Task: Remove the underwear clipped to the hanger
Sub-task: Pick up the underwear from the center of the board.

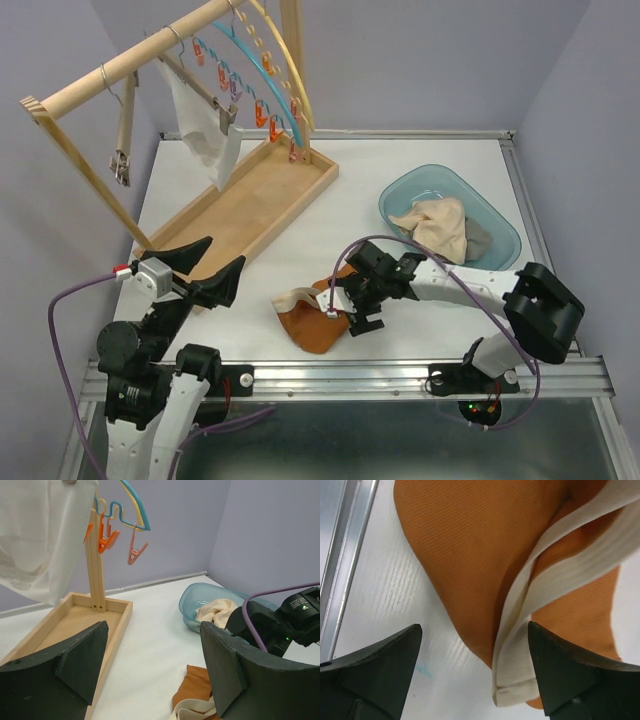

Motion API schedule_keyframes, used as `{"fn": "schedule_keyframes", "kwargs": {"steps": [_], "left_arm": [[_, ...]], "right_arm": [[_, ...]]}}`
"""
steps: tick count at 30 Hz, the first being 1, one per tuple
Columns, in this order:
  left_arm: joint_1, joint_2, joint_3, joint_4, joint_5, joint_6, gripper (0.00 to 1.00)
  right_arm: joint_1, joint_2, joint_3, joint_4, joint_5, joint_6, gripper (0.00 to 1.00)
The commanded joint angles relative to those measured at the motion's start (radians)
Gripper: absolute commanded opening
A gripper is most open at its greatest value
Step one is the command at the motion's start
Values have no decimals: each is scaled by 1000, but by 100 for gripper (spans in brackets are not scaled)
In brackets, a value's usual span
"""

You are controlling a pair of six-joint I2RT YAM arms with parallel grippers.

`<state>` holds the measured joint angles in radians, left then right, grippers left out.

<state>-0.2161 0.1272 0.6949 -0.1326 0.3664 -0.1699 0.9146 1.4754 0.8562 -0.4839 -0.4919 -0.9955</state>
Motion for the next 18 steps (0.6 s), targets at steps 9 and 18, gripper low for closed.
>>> {"fn": "schedule_keyframes", "kwargs": {"steps": [9, 18], "left_arm": [[1, -78, -138, 114, -7, 1, 86], [1, -110, -201, 128, -23, -10, 86]], "right_arm": [[58, 63, 50, 35, 78, 83, 36], [41, -53, 49, -57, 125, 78, 1]]}}
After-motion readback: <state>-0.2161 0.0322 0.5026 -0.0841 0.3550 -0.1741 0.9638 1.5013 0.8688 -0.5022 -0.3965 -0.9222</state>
